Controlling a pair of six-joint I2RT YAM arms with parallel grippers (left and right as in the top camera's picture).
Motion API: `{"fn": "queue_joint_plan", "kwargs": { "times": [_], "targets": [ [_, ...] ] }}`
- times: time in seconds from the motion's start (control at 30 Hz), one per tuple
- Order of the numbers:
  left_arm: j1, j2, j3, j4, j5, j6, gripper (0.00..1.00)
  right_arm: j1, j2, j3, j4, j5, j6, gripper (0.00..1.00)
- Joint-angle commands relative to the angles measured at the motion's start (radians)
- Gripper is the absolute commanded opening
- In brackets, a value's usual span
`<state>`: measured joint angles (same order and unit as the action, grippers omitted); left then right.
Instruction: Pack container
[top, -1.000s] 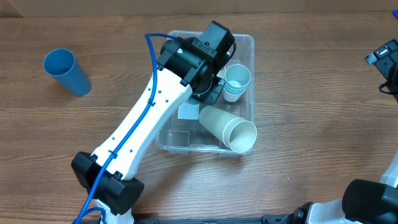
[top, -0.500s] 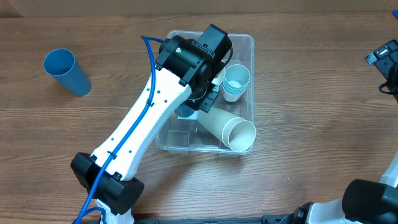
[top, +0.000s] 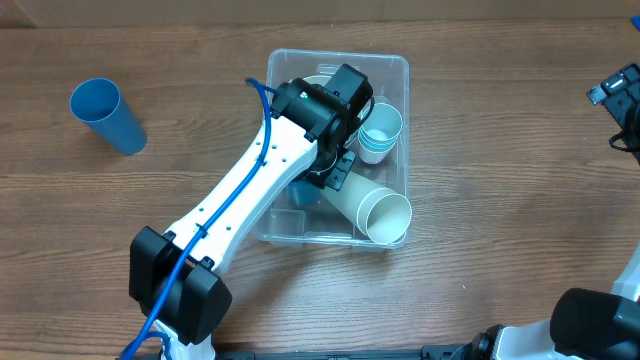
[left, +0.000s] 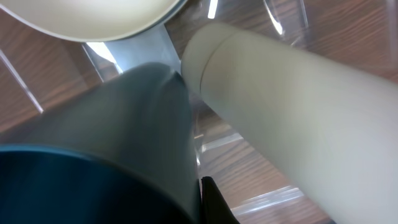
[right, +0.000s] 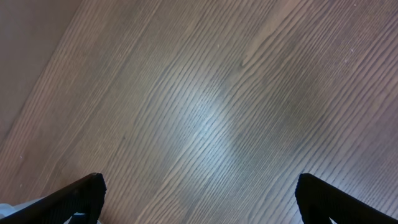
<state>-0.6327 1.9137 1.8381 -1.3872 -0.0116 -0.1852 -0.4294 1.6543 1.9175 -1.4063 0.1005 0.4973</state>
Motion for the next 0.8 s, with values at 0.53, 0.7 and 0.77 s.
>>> {"fn": "queue_joint_plan", "kwargs": {
  "times": [0.53, 0.7, 0.77],
  "targets": [
    [0.12, -0.006, 0.45, -0.156, -0.225, 0.002, 0.68, 0.003, -0.002, 0.013, 0.006, 0.003, 0.004, 1.0],
    [0.512, 0.0, 0.428, -0.056, -0.097, 0.002, 0.82, 0.003, -0.002, 0.013, 0.006, 0.003, 0.004, 1.0],
    [0.614, 0.016, 0.428, -0.013, -0.073, 0.002, 0.83, 0.003, -0.002, 0.013, 0.006, 0.003, 0.004, 1.0]
  ]
}}
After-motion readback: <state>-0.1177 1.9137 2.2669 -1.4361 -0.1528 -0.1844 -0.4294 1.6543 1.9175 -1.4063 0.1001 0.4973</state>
